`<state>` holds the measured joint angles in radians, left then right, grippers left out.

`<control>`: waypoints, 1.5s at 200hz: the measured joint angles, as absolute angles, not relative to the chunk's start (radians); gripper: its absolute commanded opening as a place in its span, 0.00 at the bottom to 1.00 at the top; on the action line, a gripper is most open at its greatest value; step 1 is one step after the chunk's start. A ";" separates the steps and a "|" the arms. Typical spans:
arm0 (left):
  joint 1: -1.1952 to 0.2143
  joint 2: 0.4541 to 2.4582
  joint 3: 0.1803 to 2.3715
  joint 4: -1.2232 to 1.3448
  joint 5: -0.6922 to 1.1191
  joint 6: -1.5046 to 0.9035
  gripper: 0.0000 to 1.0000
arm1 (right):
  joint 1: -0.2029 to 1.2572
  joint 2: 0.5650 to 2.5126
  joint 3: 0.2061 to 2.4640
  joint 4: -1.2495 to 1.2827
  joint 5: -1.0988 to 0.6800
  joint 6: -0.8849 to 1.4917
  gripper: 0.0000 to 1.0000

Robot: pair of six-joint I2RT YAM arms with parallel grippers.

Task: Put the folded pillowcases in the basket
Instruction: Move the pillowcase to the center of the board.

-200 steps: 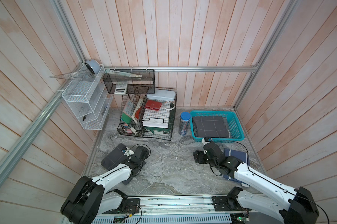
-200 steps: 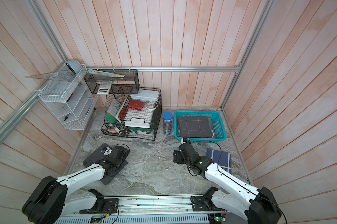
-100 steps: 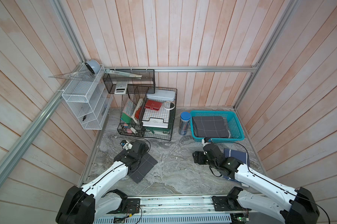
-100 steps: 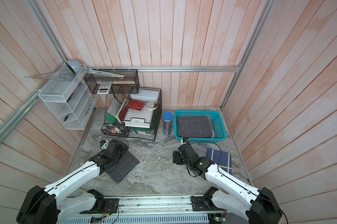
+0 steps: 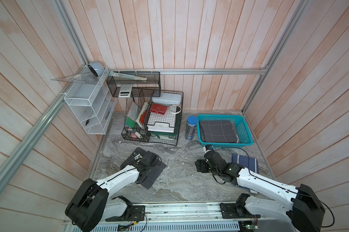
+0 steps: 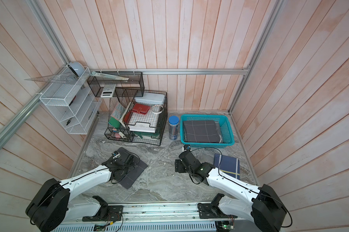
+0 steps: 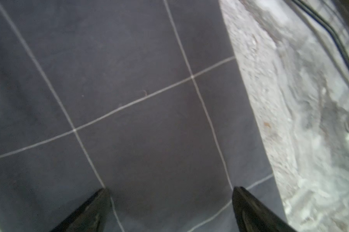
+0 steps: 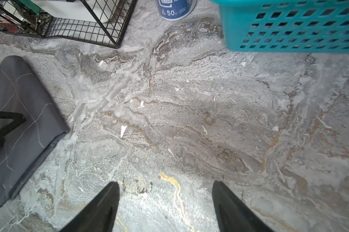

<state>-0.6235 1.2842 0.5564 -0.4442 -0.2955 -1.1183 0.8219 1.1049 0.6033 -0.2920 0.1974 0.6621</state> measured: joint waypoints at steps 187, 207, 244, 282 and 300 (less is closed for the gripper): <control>-0.343 1.216 0.690 -0.500 -0.150 -0.943 1.00 | 0.973 1.568 0.923 -0.235 0.123 0.616 0.75; -0.316 1.310 0.687 -0.498 -0.123 -0.904 0.97 | 0.996 1.692 1.035 -0.241 0.074 0.595 0.73; -0.296 1.395 0.661 -0.469 -0.085 -0.854 0.89 | 1.008 1.882 1.201 -0.300 -0.027 0.545 0.71; -0.297 1.398 0.648 -0.403 -0.054 -0.839 0.83 | 0.999 1.862 1.137 -0.297 -0.031 0.533 0.71; -0.313 1.409 0.645 -0.362 -0.042 -0.831 0.81 | 0.979 1.808 1.066 -0.279 -0.030 0.534 0.71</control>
<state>-0.3134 1.4094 0.6445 -0.3618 -0.0422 -0.8314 0.9791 1.8080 1.0660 -0.2794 -0.0296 0.5339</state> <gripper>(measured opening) 0.820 0.708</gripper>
